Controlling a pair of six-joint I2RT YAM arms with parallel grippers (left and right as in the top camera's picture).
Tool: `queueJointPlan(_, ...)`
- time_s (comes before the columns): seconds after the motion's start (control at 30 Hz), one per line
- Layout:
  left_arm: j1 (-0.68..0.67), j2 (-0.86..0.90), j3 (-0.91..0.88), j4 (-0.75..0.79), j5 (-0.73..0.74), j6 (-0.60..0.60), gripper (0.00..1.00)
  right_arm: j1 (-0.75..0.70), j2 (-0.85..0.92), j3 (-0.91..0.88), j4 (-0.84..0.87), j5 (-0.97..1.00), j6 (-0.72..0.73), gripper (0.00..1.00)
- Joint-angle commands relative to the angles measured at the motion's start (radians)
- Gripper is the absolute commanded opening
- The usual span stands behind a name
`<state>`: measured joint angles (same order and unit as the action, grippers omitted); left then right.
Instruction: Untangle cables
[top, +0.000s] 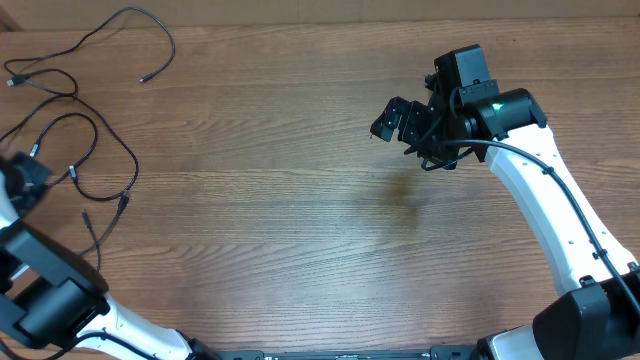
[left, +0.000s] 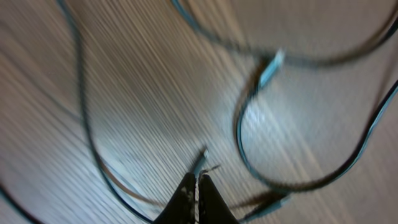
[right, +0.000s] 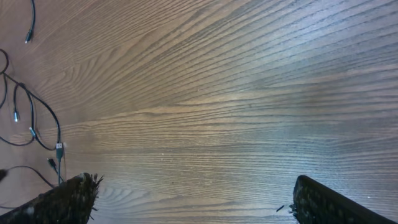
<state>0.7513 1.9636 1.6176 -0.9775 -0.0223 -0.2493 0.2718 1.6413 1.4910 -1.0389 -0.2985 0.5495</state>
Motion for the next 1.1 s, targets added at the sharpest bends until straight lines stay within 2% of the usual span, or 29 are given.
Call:
queueJointPlan(0.0,-0.020,-0.006,-0.072,0.007,-0.042,-0.029,0.04,0.002,-0.005,0.002,0.003,0.010,-0.002,1.00)
queueJointPlan(0.13,-0.018,-0.006,-0.129,-0.012,-0.160,-0.121,0.04,0.002,-0.005,0.002,-0.013,0.010,-0.004,1.00)
queueJointPlan(0.27,0.000,-0.006,-0.198,0.020,-0.218,-0.134,0.04,0.002,-0.005,0.002,-0.018,0.010,-0.009,1.00)
queueJointPlan(0.53,0.001,-0.006,-0.318,0.132,-0.180,-0.132,0.04,0.002,-0.005,0.002,-0.016,0.010,-0.009,1.00)
queueJointPlan(0.73,0.001,-0.006,-0.376,0.217,-0.046,-0.103,0.04,0.002,-0.005,0.002,-0.018,0.010,-0.009,1.00)
queueJointPlan(1.07,0.001,-0.006,-0.444,0.195,-0.016,-0.089,0.04,0.002,-0.005,0.002,-0.018,0.010,-0.009,1.00)
